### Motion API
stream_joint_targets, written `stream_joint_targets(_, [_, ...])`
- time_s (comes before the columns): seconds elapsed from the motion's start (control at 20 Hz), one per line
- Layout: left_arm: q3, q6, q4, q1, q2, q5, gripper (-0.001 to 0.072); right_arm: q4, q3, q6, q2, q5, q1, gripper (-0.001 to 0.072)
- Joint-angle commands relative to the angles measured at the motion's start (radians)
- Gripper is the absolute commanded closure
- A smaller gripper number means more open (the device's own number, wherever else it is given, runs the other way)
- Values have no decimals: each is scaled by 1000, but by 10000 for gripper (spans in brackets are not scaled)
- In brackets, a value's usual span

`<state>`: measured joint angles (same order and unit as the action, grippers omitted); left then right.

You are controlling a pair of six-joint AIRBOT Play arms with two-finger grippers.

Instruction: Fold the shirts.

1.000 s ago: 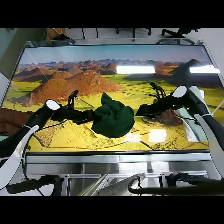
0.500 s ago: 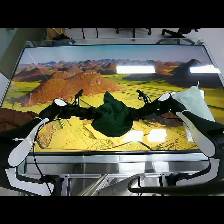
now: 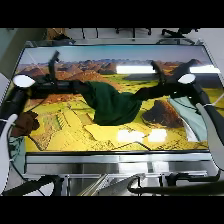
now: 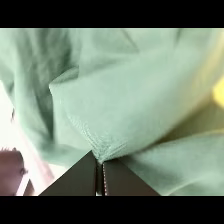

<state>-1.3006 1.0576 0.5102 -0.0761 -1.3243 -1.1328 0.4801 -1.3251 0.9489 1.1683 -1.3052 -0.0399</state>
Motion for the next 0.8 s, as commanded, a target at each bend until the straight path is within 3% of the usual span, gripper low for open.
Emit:
stream_joint_targets(0.0, [-145, 56, 53, 34, 146, -71, 694, -6, -157, 2, -107, -33, 28, 695])
stream_joint_targets(0.25, [-351, 167, 340, 35, 360, -158, 694, 32, -430, -3, -275, -38, 29, 695])
stream_joint_targets(0.5, [-393, 209, 538, 35, 516, -169, 694, 264, -529, -14, -386, 51, 29, 694])
stream_joint_targets(0.75, [-307, 229, 616, 32, 454, -179, 693, 327, -526, 28, -246, 21, 27, 694])
